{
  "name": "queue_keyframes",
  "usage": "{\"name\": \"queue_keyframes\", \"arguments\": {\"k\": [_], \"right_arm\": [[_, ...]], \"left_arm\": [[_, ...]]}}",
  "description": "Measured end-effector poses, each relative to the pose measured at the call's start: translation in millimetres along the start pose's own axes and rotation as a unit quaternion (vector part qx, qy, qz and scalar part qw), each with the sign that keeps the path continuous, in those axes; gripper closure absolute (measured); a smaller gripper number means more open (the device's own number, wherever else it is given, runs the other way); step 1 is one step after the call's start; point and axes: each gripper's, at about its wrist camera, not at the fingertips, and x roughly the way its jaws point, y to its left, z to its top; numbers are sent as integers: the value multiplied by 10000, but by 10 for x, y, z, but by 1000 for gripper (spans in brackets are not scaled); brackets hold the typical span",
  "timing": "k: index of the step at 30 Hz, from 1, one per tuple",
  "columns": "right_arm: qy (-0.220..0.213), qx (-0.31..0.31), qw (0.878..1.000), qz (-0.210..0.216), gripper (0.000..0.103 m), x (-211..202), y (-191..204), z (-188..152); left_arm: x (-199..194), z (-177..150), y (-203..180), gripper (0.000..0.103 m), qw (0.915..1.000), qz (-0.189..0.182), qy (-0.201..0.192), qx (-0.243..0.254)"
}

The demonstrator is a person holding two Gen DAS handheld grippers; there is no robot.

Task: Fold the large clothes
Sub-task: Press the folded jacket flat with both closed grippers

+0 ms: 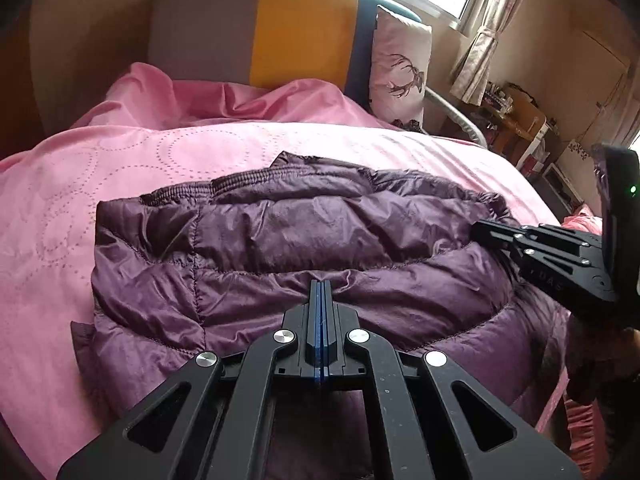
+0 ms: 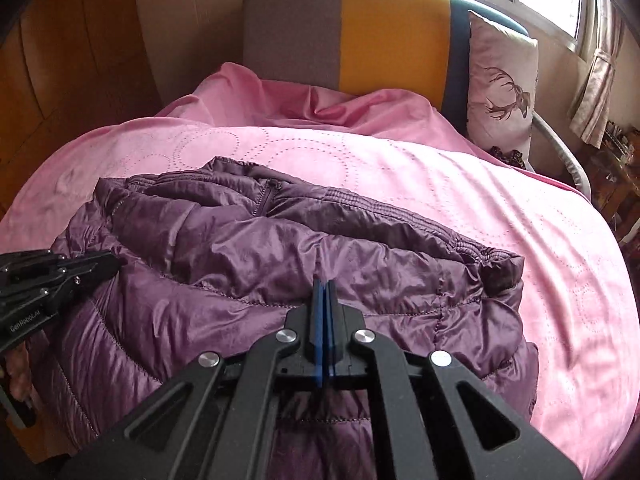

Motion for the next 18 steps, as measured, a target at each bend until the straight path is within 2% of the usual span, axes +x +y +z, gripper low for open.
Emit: {"name": "queue_keyframes", "arguments": {"k": [2,4,6,11,15,17,18], "right_arm": [[177,99,9997,-106,103,148,-11,-43],[327,338,9989,18,103,296,-97,-89],[286,554,9980,139,103,364,-175,-140],[10,550,9985,45,103,472,-157,-291],[61,754,9968,268,103,414,-252,-255],[66,917,9952,336,97,282,-315,-248],[-22,960,9947,378,79,190,-338,-252]], "left_arm": [[169,-65,75,103,9996,196,144,-155],[271,-115,201,103,9985,32,190,-503],[306,-160,304,103,9968,-133,146,-774],[332,-298,269,103,9974,-75,-50,-717],[305,-322,273,103,9968,-47,-17,-793],[199,-294,224,103,9962,147,40,-859],[145,-275,201,101,9960,202,2,-875]]}}
